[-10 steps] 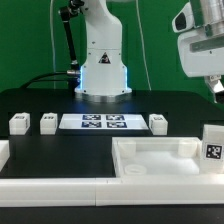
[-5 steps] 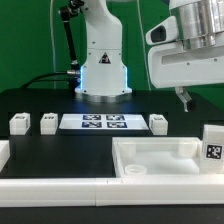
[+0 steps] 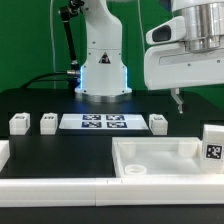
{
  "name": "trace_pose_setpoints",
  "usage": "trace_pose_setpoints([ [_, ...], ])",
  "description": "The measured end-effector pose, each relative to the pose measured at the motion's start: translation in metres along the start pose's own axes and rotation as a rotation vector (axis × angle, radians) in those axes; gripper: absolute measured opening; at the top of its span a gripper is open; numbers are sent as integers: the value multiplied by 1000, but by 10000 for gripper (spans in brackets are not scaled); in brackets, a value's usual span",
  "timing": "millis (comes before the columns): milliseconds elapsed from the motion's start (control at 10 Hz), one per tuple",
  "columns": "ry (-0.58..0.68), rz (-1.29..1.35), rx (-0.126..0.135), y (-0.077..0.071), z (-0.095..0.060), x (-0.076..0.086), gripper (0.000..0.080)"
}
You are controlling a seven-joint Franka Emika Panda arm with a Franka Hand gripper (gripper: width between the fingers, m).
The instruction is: Assemble square table
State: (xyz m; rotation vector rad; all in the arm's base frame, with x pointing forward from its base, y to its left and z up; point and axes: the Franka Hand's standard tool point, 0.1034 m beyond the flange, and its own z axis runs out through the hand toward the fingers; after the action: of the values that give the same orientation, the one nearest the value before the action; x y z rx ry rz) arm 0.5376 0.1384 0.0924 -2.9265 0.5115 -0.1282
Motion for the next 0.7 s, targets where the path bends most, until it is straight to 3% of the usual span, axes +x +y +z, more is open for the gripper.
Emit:
trace_pose_setpoints([
  [100,-2,-55,-4,2,1,-1,649],
  [300,-30,-185,-27,22,12,-18,649],
  [600,-100,-380,-80,62,26,-55,649],
  [700,-103,-379,-79,61,26,-54,649],
])
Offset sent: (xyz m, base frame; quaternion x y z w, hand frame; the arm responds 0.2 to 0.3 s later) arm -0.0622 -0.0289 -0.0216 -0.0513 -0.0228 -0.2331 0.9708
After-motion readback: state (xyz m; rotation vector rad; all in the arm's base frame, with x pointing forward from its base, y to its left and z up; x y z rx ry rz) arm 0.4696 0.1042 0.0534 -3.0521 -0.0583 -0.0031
